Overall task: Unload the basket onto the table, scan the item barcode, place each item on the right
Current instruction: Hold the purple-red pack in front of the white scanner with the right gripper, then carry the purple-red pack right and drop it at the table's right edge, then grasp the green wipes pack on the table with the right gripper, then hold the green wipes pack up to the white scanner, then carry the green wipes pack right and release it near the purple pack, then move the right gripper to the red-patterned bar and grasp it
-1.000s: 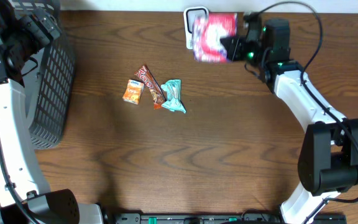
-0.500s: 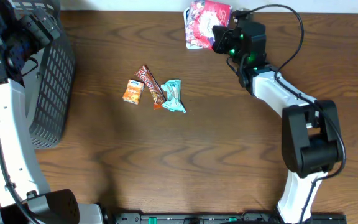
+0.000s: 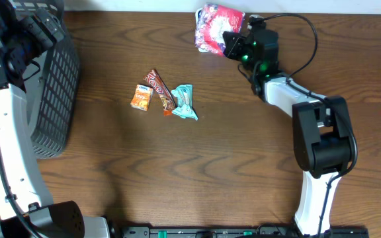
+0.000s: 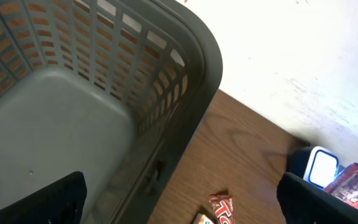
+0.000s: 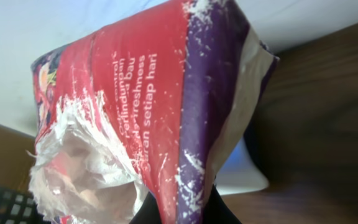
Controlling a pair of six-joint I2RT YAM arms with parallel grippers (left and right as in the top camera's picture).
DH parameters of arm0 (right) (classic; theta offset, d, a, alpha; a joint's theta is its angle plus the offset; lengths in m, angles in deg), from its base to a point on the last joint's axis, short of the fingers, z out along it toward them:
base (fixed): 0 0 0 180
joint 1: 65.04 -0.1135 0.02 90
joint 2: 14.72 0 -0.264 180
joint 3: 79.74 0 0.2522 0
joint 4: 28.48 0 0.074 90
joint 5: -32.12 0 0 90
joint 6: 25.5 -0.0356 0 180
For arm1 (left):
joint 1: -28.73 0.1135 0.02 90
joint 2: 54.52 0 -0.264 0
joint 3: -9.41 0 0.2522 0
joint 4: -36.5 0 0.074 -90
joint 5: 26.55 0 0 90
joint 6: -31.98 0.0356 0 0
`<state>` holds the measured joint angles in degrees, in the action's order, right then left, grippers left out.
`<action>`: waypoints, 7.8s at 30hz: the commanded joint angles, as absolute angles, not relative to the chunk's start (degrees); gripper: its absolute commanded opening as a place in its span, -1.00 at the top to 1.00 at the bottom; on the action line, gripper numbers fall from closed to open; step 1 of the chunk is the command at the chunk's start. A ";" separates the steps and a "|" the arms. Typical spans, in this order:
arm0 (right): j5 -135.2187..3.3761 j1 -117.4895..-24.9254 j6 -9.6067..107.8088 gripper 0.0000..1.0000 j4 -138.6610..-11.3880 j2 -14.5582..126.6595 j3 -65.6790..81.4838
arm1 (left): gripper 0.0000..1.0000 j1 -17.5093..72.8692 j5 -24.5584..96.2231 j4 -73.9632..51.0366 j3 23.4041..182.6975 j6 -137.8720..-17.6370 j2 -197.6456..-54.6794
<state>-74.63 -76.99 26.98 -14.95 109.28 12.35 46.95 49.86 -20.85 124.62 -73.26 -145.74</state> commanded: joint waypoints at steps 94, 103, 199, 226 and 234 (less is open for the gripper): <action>-39.33 -98.06 55.88 0.98 -61.13 109.02 35.87 | -0.96 47.03 49.82 -20.89 125.04 -73.77 -145.17; -40.64 -93.08 56.42 0.98 -47.28 110.77 35.85 | -0.95 47.03 49.80 -20.92 125.04 -73.77 -145.17; -67.18 -96.53 60.77 -0.49 -75.89 111.97 35.32 | -0.96 47.03 49.82 -20.92 125.04 -73.77 -145.17; -52.40 -106.10 53.41 0.97 -72.02 117.48 35.58 | -0.95 47.03 49.82 -20.92 125.04 -73.77 -145.17; -61.04 -100.53 43.68 0.97 -79.93 108.12 35.61 | -0.96 47.03 49.82 -20.92 125.04 -73.77 -145.17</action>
<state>-56.03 -103.41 49.10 -78.75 114.53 35.50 46.95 49.86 -20.87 124.62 -73.28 -145.74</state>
